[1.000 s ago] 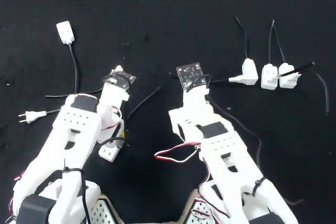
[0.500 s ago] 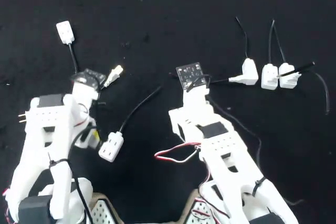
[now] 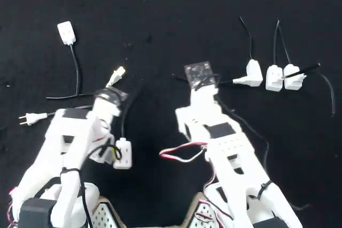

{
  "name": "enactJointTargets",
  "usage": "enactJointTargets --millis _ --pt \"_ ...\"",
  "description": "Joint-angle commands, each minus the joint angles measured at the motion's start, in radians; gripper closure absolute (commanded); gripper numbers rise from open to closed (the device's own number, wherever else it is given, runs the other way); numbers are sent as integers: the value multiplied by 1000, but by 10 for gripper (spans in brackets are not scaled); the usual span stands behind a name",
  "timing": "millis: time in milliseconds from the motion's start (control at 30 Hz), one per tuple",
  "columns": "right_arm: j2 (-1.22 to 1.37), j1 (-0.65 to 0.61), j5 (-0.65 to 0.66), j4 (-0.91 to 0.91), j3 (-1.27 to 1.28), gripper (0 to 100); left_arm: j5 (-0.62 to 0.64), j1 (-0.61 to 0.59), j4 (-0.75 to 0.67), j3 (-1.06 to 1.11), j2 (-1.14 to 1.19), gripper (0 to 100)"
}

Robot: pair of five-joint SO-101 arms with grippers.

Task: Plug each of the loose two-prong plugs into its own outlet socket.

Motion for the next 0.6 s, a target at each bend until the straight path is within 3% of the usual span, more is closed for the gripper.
enactJointTargets --millis 0,300,433,567 --pt "-35 115 -52 -6 -65 832 48 111 14 -76 -12 798" --pt "-35 137 -106 -6 -70 832 178 295 -193 -82 0 798" --pt "-35 135 -106 -6 -68 832 176 309 -157 -65 0 798" --pt "-35 135 -106 -6 -68 832 175 234 -71 -73 -12 798"
